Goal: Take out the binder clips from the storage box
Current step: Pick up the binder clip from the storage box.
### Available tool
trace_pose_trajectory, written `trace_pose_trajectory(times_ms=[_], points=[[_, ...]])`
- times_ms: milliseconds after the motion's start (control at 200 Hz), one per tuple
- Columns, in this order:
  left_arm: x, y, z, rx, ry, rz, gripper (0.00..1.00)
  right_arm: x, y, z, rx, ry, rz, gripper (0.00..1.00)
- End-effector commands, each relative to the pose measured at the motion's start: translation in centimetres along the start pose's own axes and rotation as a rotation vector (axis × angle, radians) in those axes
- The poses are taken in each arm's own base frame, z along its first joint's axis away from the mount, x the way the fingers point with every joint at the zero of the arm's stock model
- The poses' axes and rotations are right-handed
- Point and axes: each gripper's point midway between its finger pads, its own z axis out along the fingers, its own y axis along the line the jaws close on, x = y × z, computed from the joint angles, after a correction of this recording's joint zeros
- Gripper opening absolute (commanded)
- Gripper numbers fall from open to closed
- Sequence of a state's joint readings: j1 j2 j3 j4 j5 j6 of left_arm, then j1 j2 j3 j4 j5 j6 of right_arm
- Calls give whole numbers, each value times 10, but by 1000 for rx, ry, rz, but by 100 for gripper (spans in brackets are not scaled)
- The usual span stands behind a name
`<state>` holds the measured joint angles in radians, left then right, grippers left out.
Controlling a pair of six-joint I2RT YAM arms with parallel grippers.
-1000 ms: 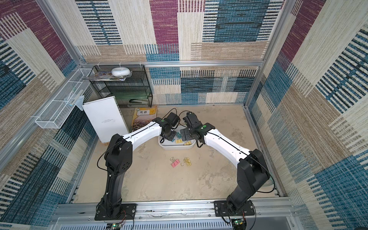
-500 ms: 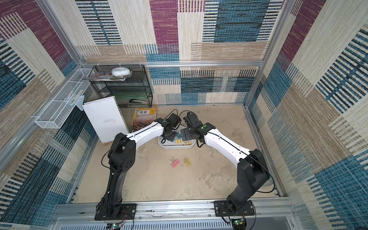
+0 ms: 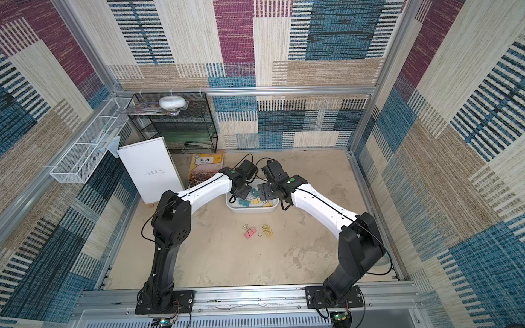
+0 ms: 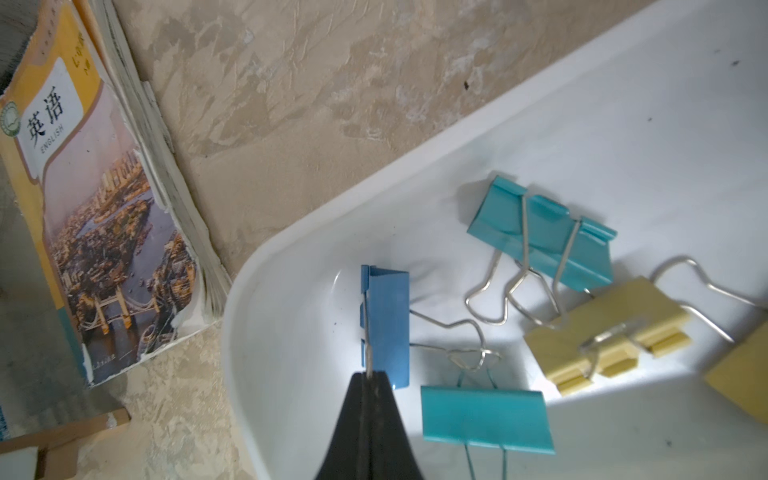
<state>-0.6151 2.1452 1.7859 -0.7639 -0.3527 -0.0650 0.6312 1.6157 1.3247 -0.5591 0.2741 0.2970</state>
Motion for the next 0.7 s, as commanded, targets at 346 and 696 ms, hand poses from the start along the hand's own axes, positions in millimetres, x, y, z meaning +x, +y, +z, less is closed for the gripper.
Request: trace_pose_trajectory(times_ms=[346,696], points=[[-12,18,-53,-150,-103,33,0,-3,5,-1,-35,-22,11,99],[10,31,-102,-126,-147,-13,0,-2,10,-3,-70,-40,19,99]])
